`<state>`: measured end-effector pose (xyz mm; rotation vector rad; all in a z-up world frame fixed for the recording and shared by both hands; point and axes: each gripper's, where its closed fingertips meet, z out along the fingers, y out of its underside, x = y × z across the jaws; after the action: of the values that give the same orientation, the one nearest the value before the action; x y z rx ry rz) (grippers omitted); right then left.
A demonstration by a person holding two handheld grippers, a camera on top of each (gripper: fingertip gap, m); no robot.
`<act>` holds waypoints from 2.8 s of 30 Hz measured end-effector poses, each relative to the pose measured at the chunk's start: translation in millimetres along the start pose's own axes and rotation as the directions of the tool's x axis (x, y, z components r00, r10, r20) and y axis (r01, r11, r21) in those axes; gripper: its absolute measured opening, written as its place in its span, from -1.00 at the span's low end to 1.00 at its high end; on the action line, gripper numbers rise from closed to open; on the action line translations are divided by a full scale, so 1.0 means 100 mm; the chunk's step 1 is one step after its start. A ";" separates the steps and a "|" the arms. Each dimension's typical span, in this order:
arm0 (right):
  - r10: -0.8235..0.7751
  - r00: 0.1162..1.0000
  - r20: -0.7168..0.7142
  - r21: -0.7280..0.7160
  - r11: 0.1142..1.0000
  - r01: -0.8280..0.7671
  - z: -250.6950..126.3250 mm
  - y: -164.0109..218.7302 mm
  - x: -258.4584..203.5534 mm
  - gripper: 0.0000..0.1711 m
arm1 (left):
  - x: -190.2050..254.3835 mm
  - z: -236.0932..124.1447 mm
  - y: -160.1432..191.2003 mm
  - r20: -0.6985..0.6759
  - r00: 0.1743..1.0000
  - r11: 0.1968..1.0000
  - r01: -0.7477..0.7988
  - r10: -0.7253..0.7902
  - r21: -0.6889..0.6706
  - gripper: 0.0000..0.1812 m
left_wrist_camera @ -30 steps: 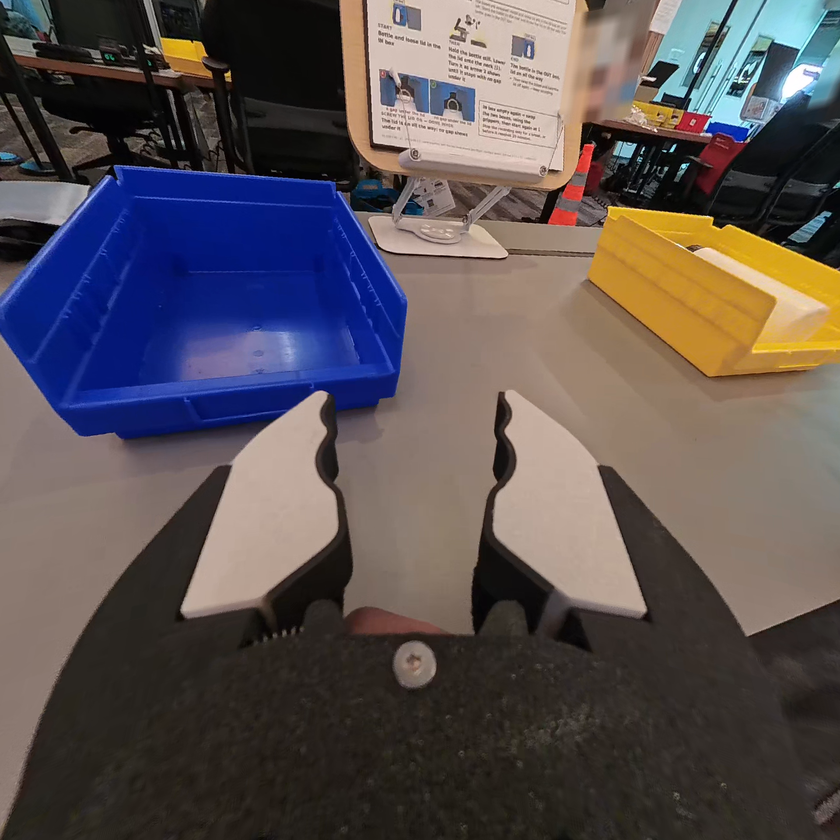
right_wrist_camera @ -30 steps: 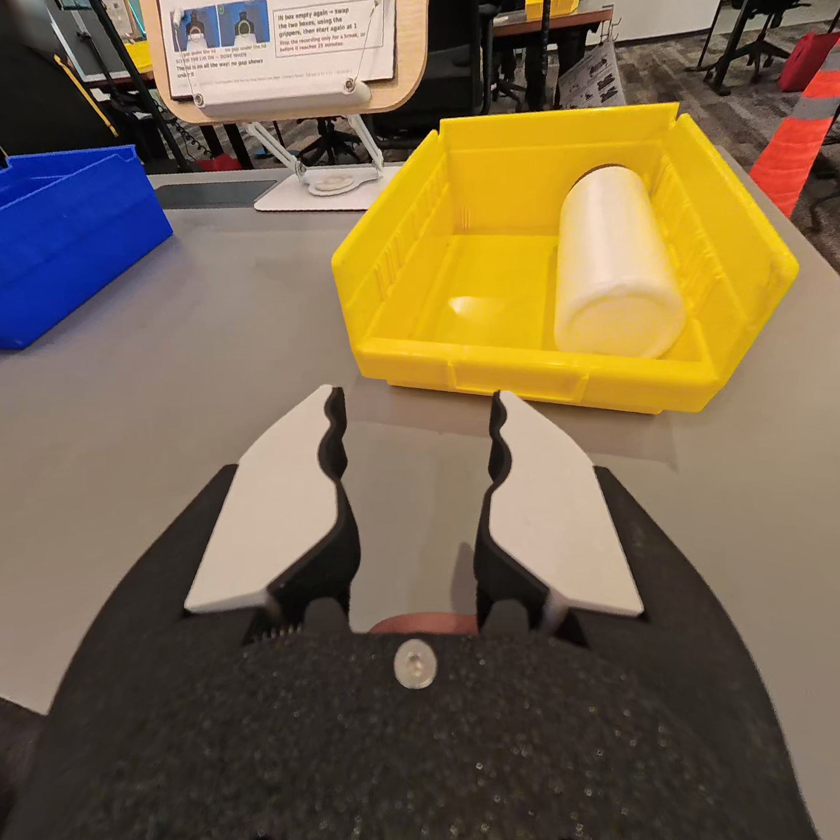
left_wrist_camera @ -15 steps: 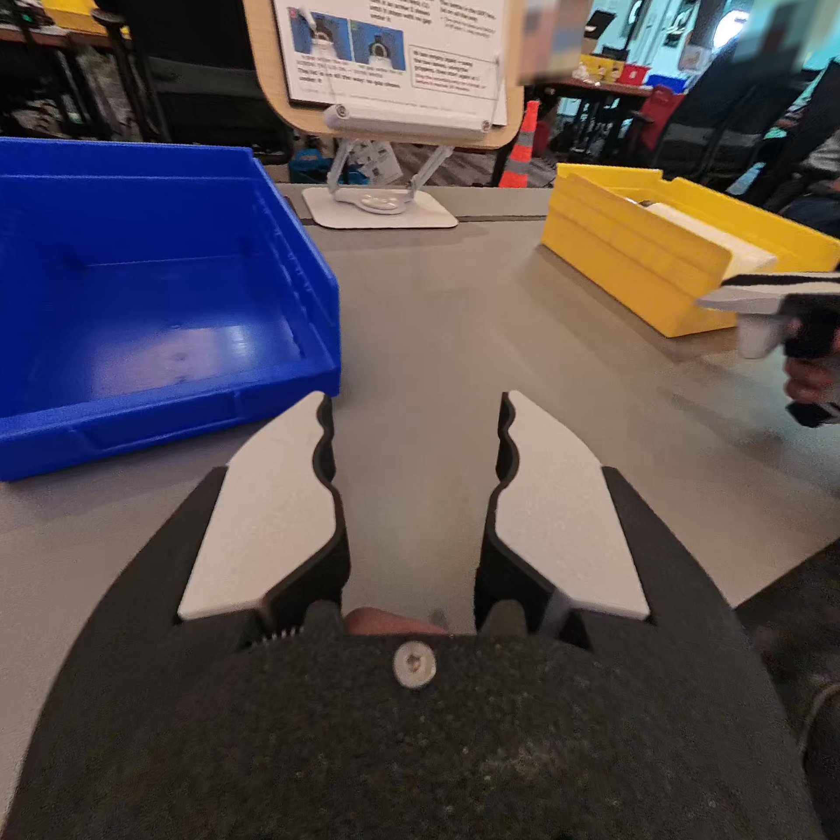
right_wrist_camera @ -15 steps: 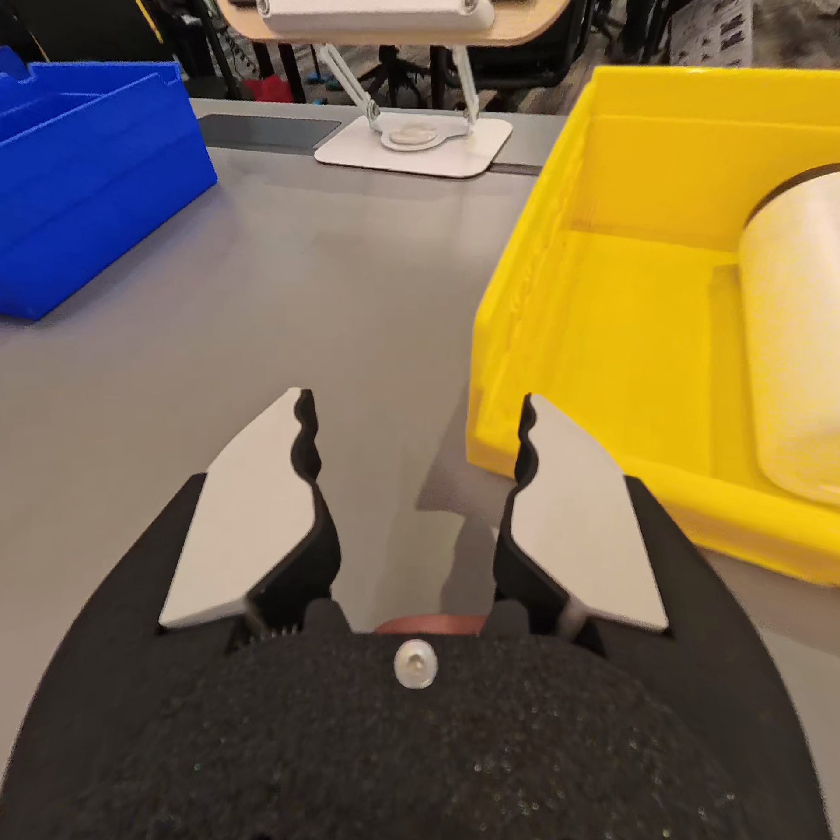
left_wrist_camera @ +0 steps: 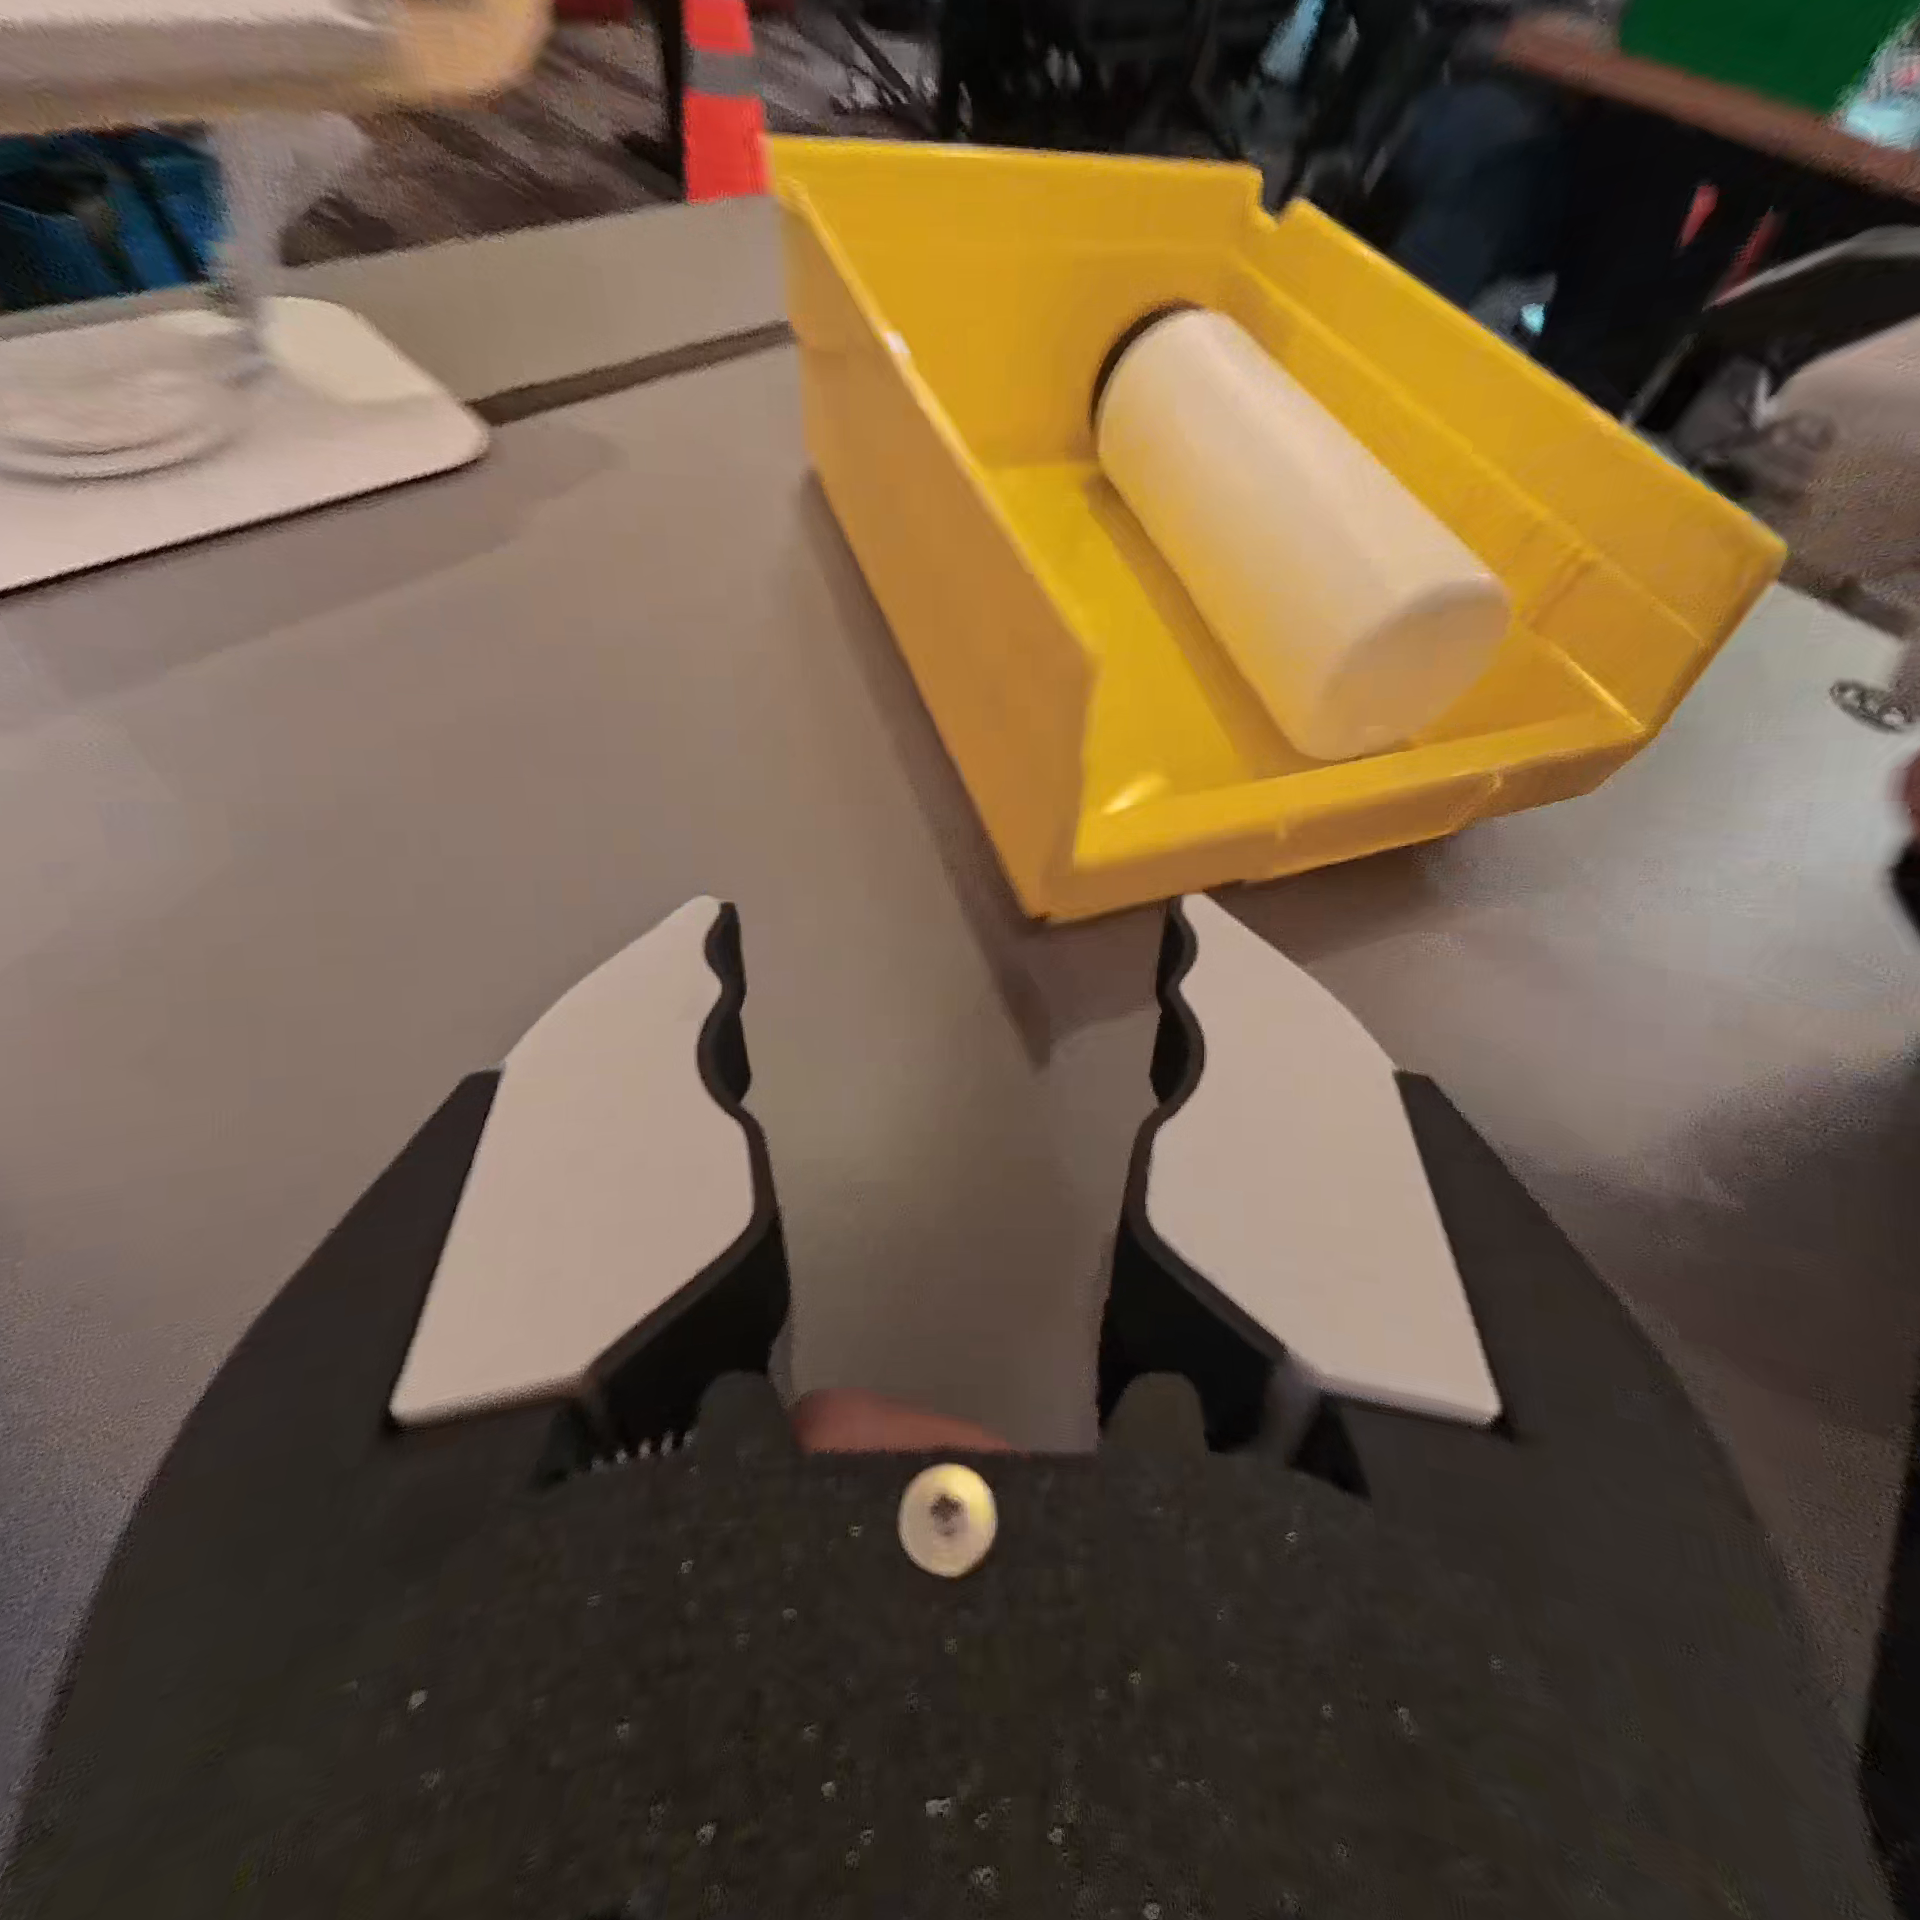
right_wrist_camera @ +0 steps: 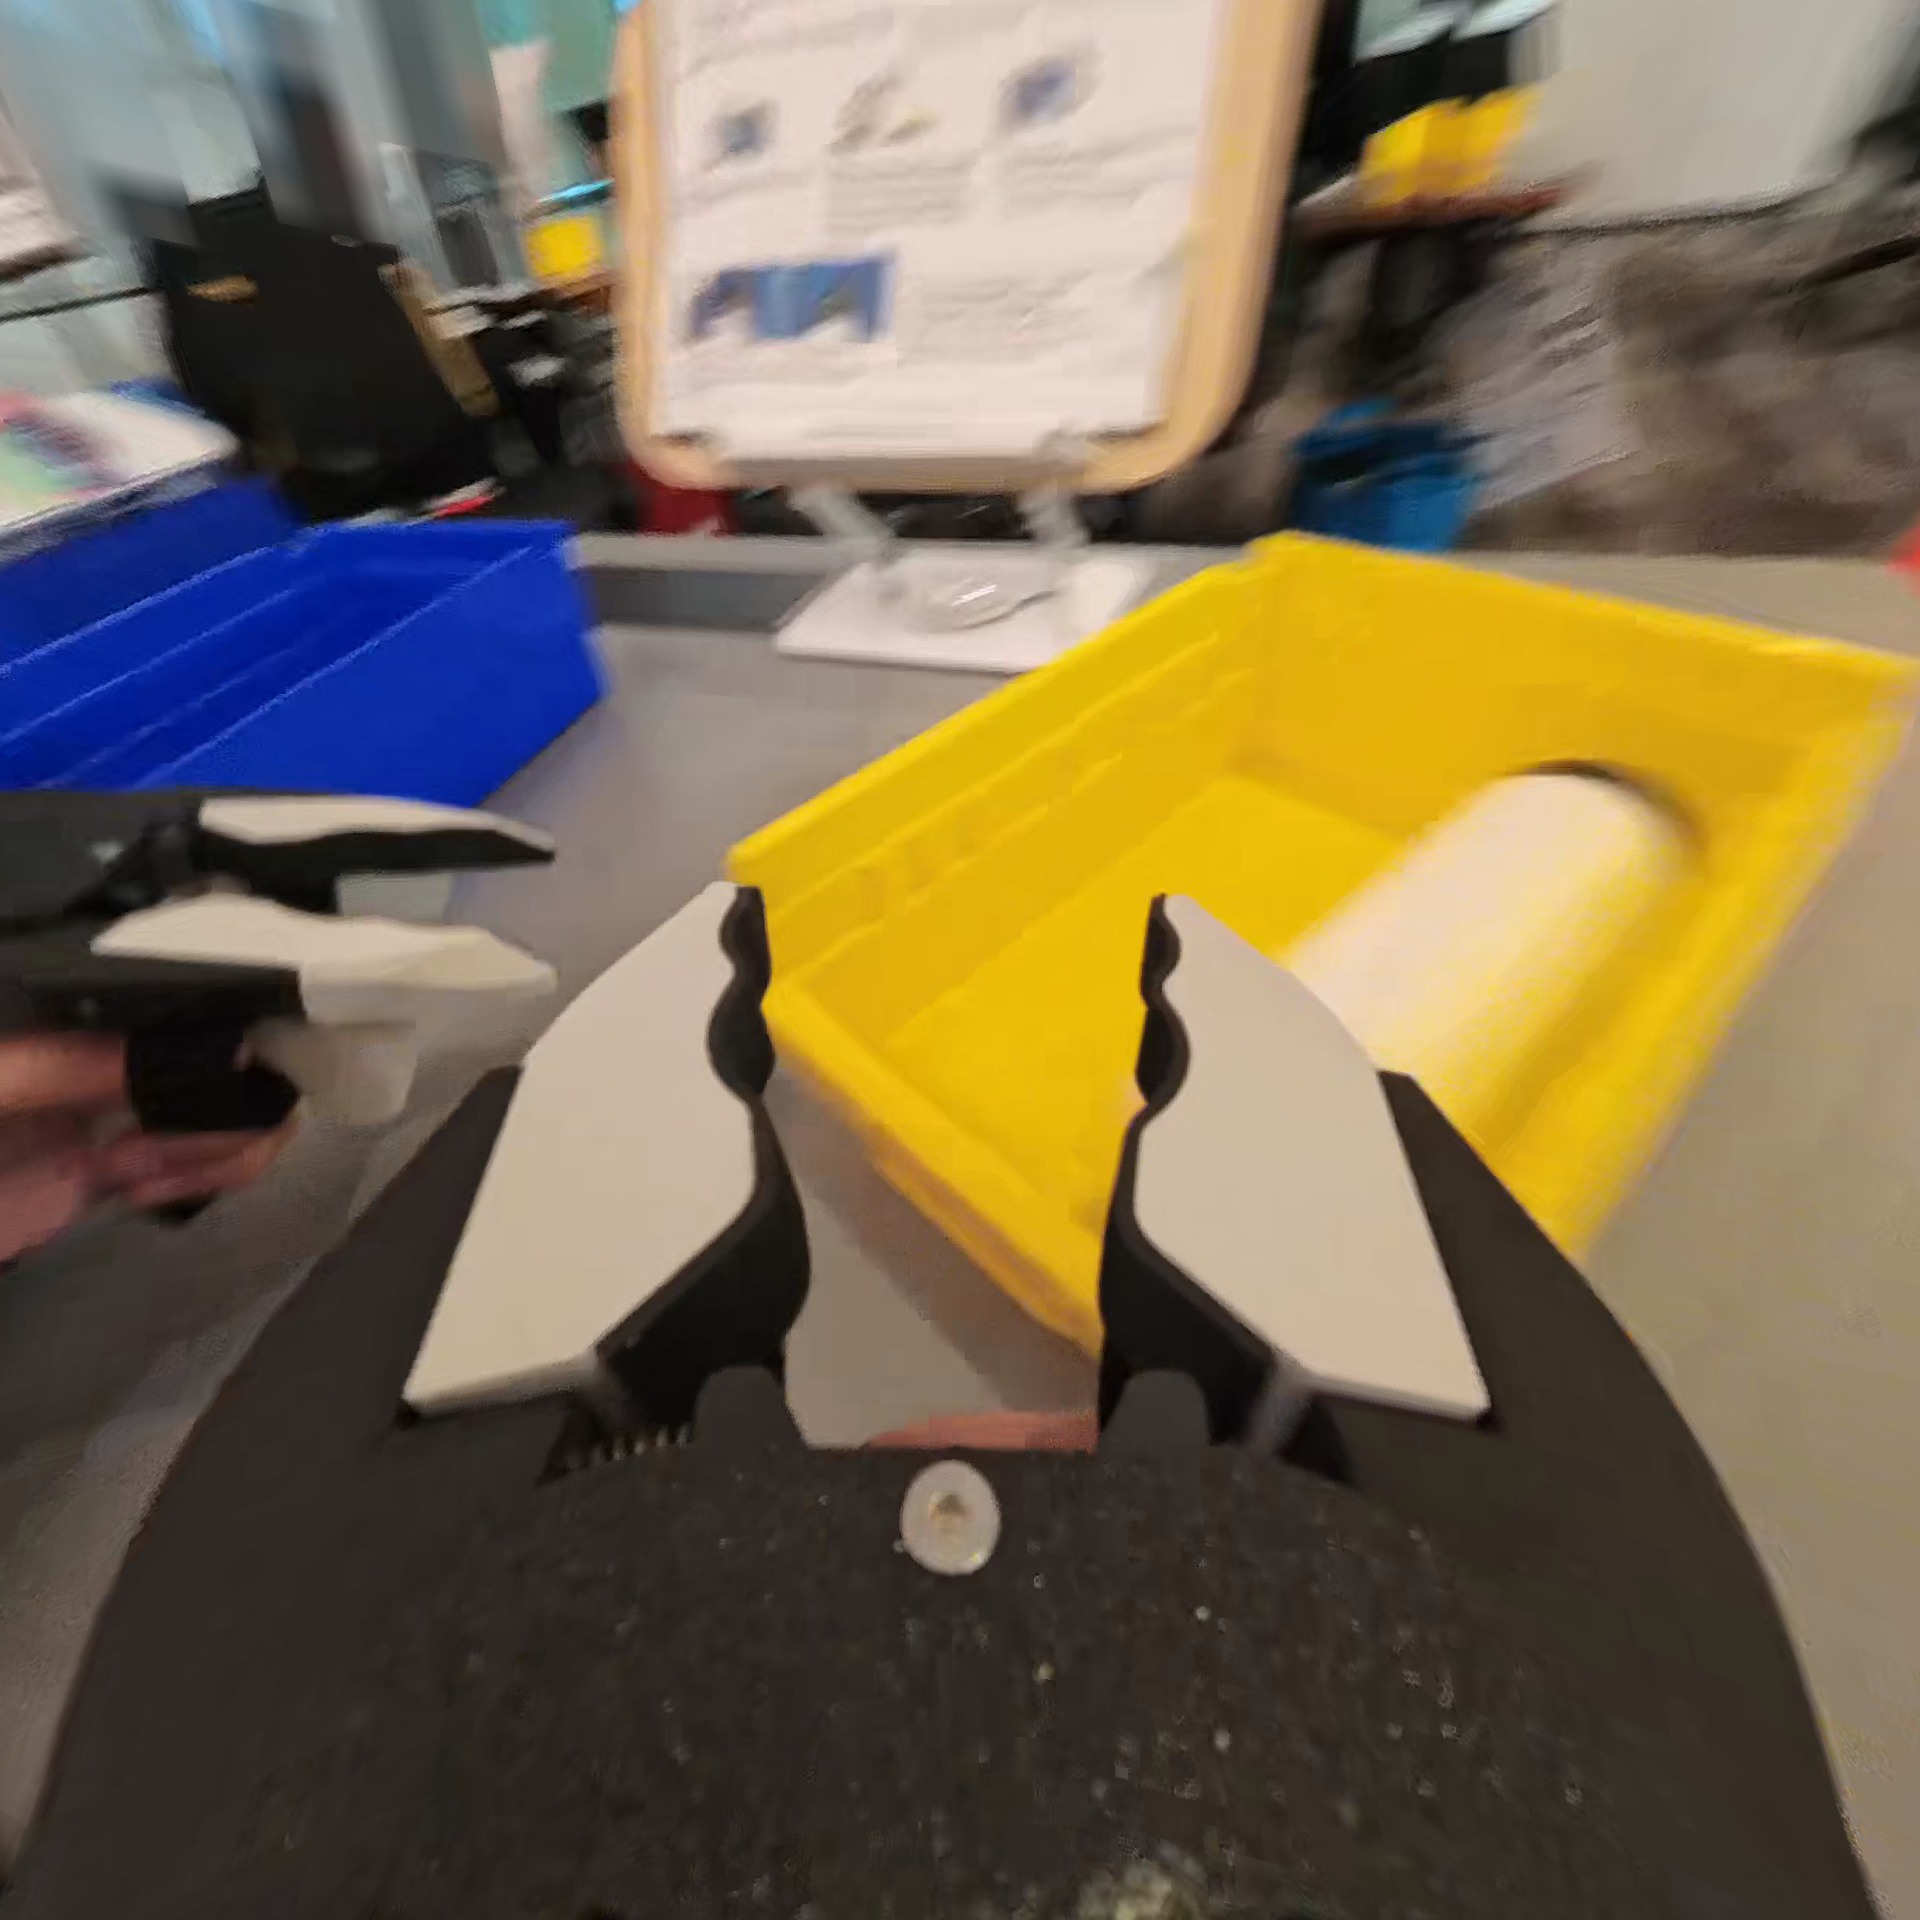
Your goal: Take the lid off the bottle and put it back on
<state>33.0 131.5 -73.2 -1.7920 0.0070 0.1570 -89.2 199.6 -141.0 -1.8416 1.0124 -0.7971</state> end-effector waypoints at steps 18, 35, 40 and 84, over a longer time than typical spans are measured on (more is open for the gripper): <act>0.069 0.916 -0.396 -0.275 0.943 -0.190 0.25 0.82 0.27 -0.90 | -0.50 -0.06 0.07 0.387 0.912 0.987 0.158 -0.135 -0.029 -0.95; -0.107 0.990 0.087 -0.279 0.952 0.127 0.67 0.77 -0.82 -0.59 | -0.95 -1.70 0.26 0.454 0.851 0.965 0.221 -0.262 0.142 -0.34; -0.091 0.969 0.229 -0.200 0.970 0.138 0.34 0.75 -0.96 -0.61 | -2.17 -2.95 0.77 0.706 0.645 0.950 0.279 -0.292 0.139 -0.32; -0.157 0.954 -0.256 0.080 0.980 0.182 -0.01 -1.01 -0.71 -0.91 | -0.32 -1.57 -1.29 0.609 0.784 0.954 -0.261 0.121 0.146 -0.96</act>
<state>-27.9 148.0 32.9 -1.6896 0.0397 -0.1898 -191.2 206.5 37.6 -1.5992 0.6485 -0.1595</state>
